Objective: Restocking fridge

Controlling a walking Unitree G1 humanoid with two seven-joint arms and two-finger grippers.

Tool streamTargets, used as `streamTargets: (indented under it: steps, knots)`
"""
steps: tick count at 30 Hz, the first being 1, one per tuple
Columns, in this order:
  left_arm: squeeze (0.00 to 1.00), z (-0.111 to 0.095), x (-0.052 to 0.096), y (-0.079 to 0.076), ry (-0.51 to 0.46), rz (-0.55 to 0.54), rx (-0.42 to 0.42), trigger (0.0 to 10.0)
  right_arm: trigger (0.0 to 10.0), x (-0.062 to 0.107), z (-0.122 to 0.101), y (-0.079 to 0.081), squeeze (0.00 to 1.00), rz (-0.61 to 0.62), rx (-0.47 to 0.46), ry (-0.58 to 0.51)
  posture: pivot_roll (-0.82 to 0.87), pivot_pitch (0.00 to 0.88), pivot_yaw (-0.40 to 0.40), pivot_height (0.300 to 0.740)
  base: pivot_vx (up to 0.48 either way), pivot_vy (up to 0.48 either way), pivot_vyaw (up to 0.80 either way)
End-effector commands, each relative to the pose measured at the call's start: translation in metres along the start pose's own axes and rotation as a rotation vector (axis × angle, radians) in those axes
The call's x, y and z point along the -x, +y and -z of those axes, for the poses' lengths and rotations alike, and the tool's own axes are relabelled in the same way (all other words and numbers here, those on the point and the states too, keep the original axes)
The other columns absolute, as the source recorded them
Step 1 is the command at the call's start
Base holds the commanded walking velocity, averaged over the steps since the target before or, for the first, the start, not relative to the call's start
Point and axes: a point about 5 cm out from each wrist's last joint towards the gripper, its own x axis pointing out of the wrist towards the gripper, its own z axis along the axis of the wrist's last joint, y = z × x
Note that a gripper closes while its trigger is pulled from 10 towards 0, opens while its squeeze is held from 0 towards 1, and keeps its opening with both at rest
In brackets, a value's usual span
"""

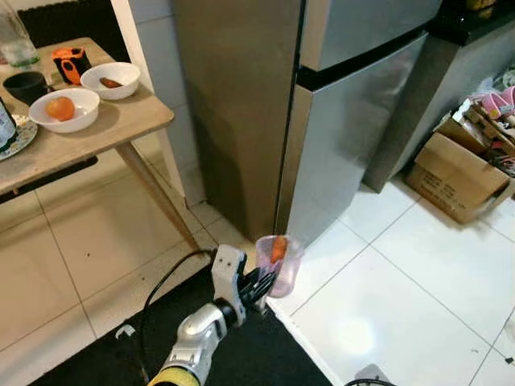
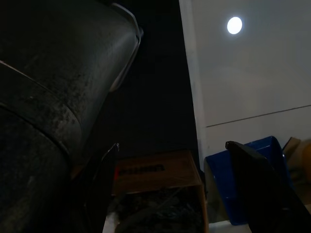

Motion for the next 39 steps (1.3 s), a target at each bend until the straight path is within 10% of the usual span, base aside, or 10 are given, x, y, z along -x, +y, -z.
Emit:
streamTargets:
  steps: [1,11,39]
  knots:
    - [0.0,0.021,0.021,0.015,0.048,-0.115,0.046,10.0,10.0,0.0,0.006,0.002,0.0,-0.006,-0.013,0.012,-0.05,0.084,-0.032,0.74,0.0,-0.398,0.0]
    - [0.0,0.032,0.047,0.041,0.064,-0.326,0.062,10.0,10.0,0.0,0.005,0.002,0.0,-0.01,-0.007,0.012,-0.04,0.085,-0.037,0.74,0.0,-0.395,0.0]
    - [0.0,0.018,0.03,0.038,0.006,-0.33,0.002,10.0,10.0,0.001,-0.006,-0.001,0.0,-0.066,-0.018,-0.064,-0.04,0.081,-0.039,0.74,0.0,-0.336,0.41]
